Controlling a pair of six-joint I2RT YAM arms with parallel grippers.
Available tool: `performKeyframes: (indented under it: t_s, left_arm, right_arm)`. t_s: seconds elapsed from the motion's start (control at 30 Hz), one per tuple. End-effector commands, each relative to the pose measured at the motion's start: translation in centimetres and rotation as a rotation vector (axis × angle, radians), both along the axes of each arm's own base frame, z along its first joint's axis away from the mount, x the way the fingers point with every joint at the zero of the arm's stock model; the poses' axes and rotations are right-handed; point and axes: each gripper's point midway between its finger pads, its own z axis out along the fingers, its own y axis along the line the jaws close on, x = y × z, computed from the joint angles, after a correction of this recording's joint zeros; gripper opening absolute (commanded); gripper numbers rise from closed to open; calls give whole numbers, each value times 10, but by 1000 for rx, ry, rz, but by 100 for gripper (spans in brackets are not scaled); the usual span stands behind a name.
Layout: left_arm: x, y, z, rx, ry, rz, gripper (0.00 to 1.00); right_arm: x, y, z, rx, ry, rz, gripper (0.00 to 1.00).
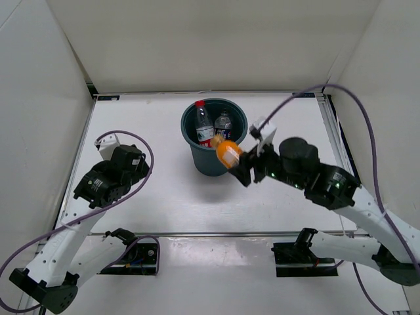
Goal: Put the plastic bottles in the bin
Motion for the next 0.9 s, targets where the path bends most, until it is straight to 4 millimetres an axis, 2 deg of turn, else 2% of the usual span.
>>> performKeyframes:
  t_s: [0.0, 0.03, 0.07, 0.13, 0.17, 0.23, 0.27, 0.3, 0.37, 0.4, 0.43, 0.5, 0.53, 0.57, 0.6, 0.67, 0.73, 0.77, 0.8, 0.83, 0.87]
  left_arm:
    - [7, -6, -2, -34, -30, -2, 100]
    - [8, -8, -5, -35, -15, -9, 100]
    - [11, -10, -5, -29, -15, -16, 100]
    - [14, -11, -6, -13, 2, -23, 100]
    - [16, -12, -4, -5, 3, -31, 100]
    - [20, -14, 7, -3, -7, -38, 100]
    - [22, -15, 10, -5, -11, -38, 100]
    - [24, -13, 8, 17, -1, -39, 100]
    - [23, -10, 12, 34, -6, -37, 100]
    - [23, -10, 12, 34, -6, -37, 100]
    - [21, -5, 11, 58, 3, -23, 100]
    - [18, -2, 13, 52, -8, -6, 100]
    - [18, -2, 10, 48, -2, 2, 100]
    - [15, 0, 9, 45, -7, 2, 100]
    - [12, 0, 7, 25, -15, 18, 100]
    - [8, 2, -1, 22, -5, 27, 100]
    - [7, 2, -8, 13, -8, 35, 100]
    - [8, 4, -9, 5, -25, 50, 100]
    - [5, 5, -19, 20, 0, 50, 100]
    - [7, 5, -21, 8, -10, 74, 100]
    - [6, 6, -24, 12, -2, 74, 100]
  right_arm:
    - [50, 7, 11, -156, -138, -101, 23]
    - [64, 12, 31, -138, -175, -126, 22]
    - [79, 30, 15, -196, -149, -116, 22]
    - [99, 43, 13, -209, -115, -133, 23]
    - [112, 56, 9, -223, -93, -145, 24]
    - [125, 65, 0, -226, -56, -139, 30]
    - [135, 69, -14, -255, -35, -147, 38]
    - [145, 71, -11, -235, -24, -165, 51]
    - [151, 77, -23, -254, 14, -158, 67]
    - [160, 70, -23, -268, 24, -215, 78]
    - [163, 62, -21, -287, 31, -264, 100]
    - [164, 46, -11, -272, 32, -339, 100]
    - [159, 34, 0, -250, 38, -389, 100]
    - [157, 27, 12, -222, 35, -428, 100]
    - [153, 13, 35, -146, 44, -498, 100]
    - [156, -8, 61, -71, 23, -563, 100]
    - [152, -18, 89, 8, 11, -560, 100]
    - [153, -35, 97, 18, 22, -591, 100]
    - [151, -42, 106, 37, 29, -599, 100]
    - [155, -46, 126, 69, 20, -602, 100]
    - [152, -56, 120, 46, 80, -584, 100]
